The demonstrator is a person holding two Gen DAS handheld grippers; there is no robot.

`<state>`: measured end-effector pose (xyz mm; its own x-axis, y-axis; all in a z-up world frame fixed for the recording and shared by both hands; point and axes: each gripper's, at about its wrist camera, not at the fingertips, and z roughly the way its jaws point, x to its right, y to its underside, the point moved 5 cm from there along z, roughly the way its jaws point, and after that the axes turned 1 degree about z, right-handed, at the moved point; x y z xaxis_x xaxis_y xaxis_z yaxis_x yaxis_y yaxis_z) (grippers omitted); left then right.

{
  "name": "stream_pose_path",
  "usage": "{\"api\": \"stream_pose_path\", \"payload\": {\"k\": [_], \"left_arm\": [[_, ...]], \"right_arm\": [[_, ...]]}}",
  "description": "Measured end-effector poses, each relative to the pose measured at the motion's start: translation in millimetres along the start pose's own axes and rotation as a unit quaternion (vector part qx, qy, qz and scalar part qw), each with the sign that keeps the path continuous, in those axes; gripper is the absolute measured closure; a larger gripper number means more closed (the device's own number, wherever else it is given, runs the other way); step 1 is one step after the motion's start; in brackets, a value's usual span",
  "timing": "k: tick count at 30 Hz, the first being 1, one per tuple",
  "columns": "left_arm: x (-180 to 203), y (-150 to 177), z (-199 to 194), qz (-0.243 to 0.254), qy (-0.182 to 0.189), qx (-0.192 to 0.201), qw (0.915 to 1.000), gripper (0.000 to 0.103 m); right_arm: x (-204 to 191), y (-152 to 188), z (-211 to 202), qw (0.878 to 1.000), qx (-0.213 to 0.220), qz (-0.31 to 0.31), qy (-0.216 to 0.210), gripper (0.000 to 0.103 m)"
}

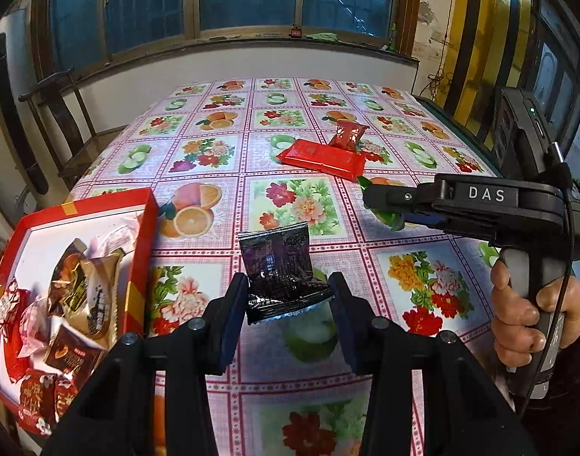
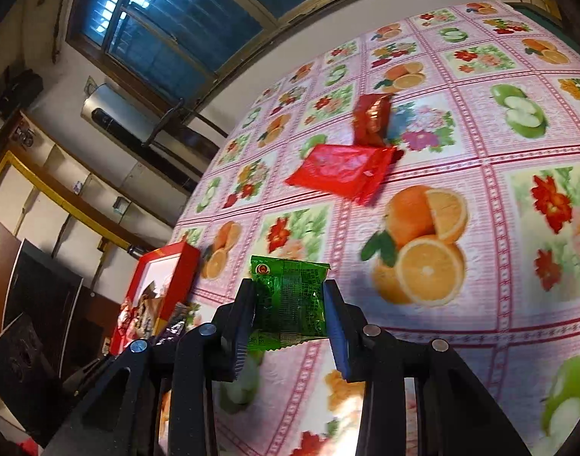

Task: Organize snacks
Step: 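Carry the dark purple packet with the left gripper while the right carries the green packet to the box, then open the left gripper over the box while the right releases the green packet inside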

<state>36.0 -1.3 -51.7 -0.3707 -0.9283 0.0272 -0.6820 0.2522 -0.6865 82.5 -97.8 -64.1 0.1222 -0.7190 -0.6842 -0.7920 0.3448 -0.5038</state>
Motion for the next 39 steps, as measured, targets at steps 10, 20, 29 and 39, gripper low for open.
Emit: {"api": "stream_pose_path", "payload": {"k": [10, 20, 29, 39], "left_arm": [[-94, 34, -65, -0.051, -0.075, 0.046, 0.9948, 0.06], [-202, 62, -102, -0.126, -0.147, 0.063, 0.979, 0.06], [-232, 80, -102, -0.137, -0.162, 0.059, 0.9753, 0.06], [-235, 78, -86, -0.127, -0.19, 0.051, 0.9722, 0.06]], "right_arm": [[-103, 35, 47, 0.993, -0.009, -0.054, -0.108, 0.064], [-196, 66, 124, 0.985, -0.056, -0.105, -0.128, 0.064], [-229, 83, 151, 0.981, -0.049, -0.154, -0.112, 0.064], [-223, 83, 159, 0.981, -0.033, -0.172, -0.082, 0.064]]}}
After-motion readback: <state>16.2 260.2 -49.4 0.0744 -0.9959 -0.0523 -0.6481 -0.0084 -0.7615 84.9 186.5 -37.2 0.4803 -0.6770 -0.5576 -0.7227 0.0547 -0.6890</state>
